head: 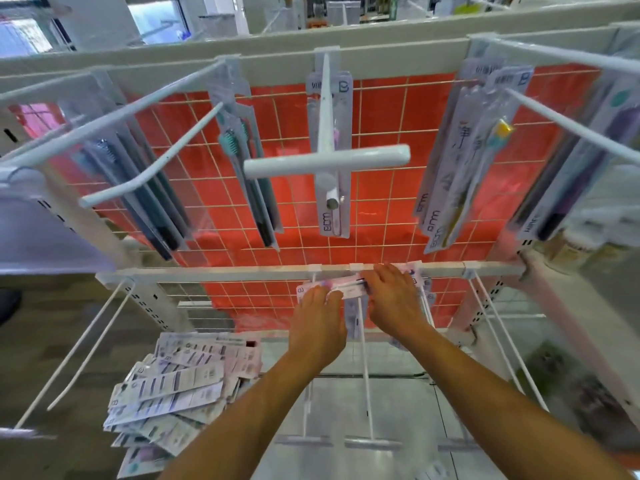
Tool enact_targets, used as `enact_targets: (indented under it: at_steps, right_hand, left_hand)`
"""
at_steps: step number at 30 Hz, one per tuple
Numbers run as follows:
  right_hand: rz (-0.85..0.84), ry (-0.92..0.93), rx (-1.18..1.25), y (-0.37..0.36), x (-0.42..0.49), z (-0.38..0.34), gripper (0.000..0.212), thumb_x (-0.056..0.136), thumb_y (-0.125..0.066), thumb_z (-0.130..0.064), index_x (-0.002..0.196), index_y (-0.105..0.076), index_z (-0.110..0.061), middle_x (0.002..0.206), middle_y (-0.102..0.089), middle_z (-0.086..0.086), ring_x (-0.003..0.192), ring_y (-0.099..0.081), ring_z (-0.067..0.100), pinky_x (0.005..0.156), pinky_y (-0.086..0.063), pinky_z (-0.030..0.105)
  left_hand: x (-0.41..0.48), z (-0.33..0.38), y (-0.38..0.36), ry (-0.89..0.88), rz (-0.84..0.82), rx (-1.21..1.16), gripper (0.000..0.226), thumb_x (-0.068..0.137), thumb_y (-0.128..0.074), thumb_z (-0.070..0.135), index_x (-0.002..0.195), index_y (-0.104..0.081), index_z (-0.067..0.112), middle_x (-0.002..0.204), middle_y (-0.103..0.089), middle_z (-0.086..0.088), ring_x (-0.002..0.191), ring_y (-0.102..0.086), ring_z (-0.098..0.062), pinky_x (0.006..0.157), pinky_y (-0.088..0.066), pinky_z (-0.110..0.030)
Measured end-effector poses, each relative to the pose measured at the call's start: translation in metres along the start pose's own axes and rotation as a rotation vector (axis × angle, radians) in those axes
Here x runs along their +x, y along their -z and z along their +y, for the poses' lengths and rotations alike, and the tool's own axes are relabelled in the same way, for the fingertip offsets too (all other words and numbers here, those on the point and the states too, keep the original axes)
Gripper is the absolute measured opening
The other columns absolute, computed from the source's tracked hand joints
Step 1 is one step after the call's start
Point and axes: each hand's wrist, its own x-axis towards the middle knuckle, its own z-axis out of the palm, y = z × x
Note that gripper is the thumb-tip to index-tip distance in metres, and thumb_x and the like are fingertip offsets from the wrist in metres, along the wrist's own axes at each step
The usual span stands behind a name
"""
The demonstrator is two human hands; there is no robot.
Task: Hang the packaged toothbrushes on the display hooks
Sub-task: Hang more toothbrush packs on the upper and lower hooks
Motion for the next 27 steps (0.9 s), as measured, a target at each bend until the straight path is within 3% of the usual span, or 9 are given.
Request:
enact_targets:
  at_steps: [6,11,15,20,23,27]
  right_hand:
    - [0.065,-0.018,-0.016,0.001,-0.011,-0.006,0.036,0.073,-0.077,-0.009,0.106,-0.068,-0.019,0.101,-0.067,0.007,0.100,-0.058,0.030,0.090,-0.045,0.043]
    - [0.000,-0.015,0.014,0.019,-0.021,-0.018,0.043,0.079,-0.073,-0.018,0.120,-0.060,-0.019,0.111,-0.057,0.009,0.104,-0.051,0.028,0.095,-0.042,0.037]
    - [-0.034,0.017,0.037,0.040,-0.020,-0.041,0.043,0.079,-0.072,-0.025,0.118,-0.057,-0.014,0.113,-0.053,0.009,0.098,-0.055,0.025,0.086,-0.050,0.037]
    - [-0.070,0.062,0.108,0.045,-0.008,-0.089,0.056,0.072,-0.075,-0.022,0.122,-0.051,-0.011,0.117,-0.053,0.013,0.103,-0.054,0.031,0.083,-0.050,0.041]
    - [-0.089,0.129,0.121,0.039,-0.002,-0.130,0.048,0.075,-0.071,-0.023,0.119,-0.055,-0.012,0.115,-0.059,0.013,0.101,-0.056,0.031,0.081,-0.050,0.042]
    - [-0.136,0.161,0.153,0.024,0.000,-0.191,0.032,0.084,-0.062,-0.023,0.113,-0.055,-0.011,0.111,-0.059,0.013,0.099,-0.056,0.032,0.077,-0.047,0.038]
  left_hand:
    - [-0.013,-0.007,-0.005,-0.005,0.019,-0.015,0.049,0.094,-0.058,0.028,0.140,-0.046,0.018,0.143,-0.048,-0.003,0.127,-0.045,-0.023,0.107,-0.041,-0.033]
    - [-0.027,-0.016,-0.003,0.035,0.066,-0.045,0.046,0.092,-0.062,0.029,0.135,-0.050,0.019,0.133,-0.055,-0.003,0.119,-0.050,-0.022,0.099,-0.046,-0.033]
    - [-0.040,-0.028,0.007,0.074,0.110,-0.099,0.040,0.090,-0.064,0.025,0.128,-0.054,0.017,0.130,-0.056,-0.004,0.118,-0.050,-0.024,0.095,-0.046,-0.034]
    - [-0.057,-0.062,0.025,0.107,0.128,-0.100,0.039,0.092,-0.058,0.023,0.129,-0.055,0.014,0.123,-0.058,-0.007,0.113,-0.053,-0.026,0.093,-0.045,-0.034]
    - [-0.072,-0.093,0.034,0.176,0.135,-0.107,0.036,0.093,-0.056,0.024,0.128,-0.052,0.016,0.123,-0.056,-0.004,0.113,-0.051,-0.024,0.090,-0.040,-0.030]
    - [-0.089,-0.138,0.045,0.287,0.054,-0.034,0.031,0.095,-0.051,0.027,0.124,-0.051,0.017,0.126,-0.052,-0.002,0.119,-0.046,-0.024,0.092,-0.041,-0.036]
